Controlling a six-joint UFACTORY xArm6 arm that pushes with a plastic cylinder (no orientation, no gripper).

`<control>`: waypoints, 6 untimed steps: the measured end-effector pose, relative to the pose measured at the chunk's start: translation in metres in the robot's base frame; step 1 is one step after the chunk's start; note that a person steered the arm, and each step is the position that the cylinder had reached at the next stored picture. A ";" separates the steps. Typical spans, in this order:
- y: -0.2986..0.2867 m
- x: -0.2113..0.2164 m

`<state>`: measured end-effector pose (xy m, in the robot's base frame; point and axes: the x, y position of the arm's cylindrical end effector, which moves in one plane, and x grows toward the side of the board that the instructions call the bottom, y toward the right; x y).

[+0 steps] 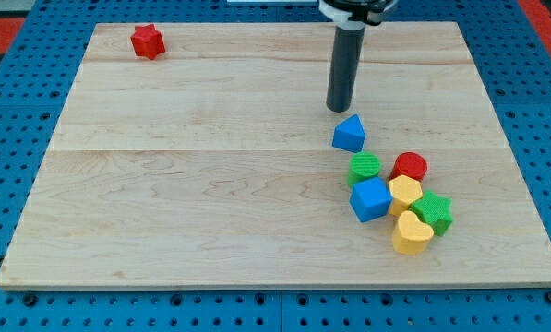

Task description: Push the blue triangle into the red circle

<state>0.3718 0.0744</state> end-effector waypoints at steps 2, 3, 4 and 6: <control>-0.004 0.051; 0.015 0.066; 0.015 0.043; 0.029 0.032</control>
